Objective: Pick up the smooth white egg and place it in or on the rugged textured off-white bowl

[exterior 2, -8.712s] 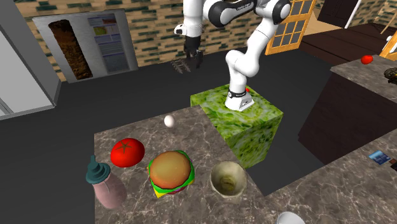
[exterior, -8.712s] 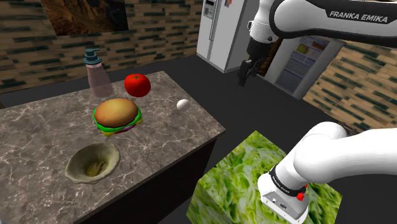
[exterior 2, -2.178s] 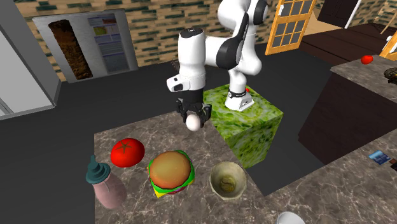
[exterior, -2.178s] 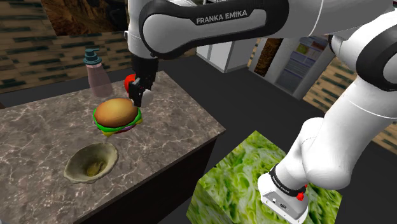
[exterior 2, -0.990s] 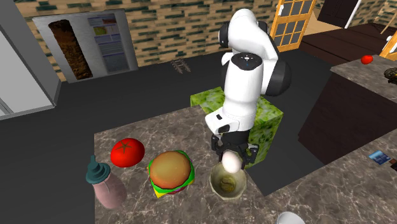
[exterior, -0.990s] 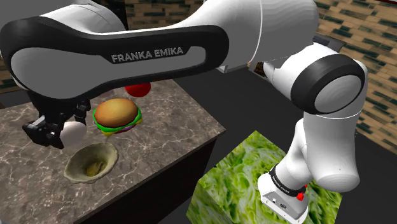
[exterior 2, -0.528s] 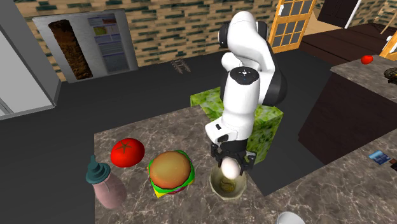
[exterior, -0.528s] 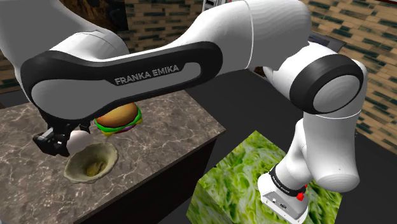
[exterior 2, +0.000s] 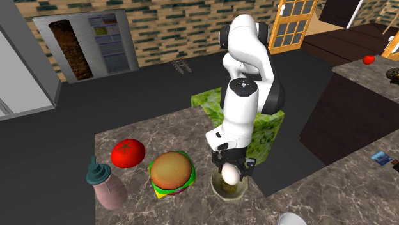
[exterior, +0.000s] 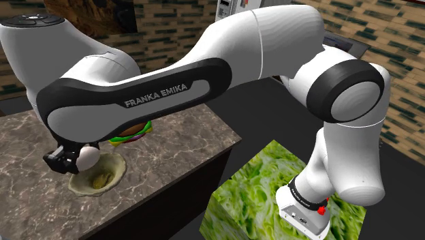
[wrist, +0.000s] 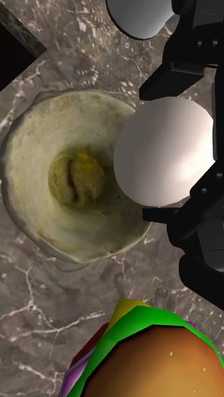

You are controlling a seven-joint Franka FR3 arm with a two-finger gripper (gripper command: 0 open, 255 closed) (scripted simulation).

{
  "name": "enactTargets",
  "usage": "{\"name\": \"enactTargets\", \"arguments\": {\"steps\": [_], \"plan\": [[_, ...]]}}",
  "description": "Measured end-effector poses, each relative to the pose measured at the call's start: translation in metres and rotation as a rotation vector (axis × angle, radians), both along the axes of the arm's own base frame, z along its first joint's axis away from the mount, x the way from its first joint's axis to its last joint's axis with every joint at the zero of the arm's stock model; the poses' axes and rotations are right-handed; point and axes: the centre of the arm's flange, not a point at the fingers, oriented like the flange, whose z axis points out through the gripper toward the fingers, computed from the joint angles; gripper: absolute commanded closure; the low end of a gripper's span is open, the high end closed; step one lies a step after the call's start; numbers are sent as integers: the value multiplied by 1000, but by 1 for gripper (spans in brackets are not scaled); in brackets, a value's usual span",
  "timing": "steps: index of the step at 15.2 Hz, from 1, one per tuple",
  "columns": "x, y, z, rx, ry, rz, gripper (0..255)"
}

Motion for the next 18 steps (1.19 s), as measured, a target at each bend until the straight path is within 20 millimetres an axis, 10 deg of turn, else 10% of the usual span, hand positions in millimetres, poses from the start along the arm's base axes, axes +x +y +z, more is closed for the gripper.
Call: {"name": "enactTargets", "arguments": {"steps": [3, 4, 10, 18], "plan": [[0, 0, 0, 0, 0, 0, 255], [0, 0, 0, 0, 0, 0, 0], [0, 0, 0, 0, 0, 0, 0], [-3, -6, 48, 1, -1, 0, 0]]}}
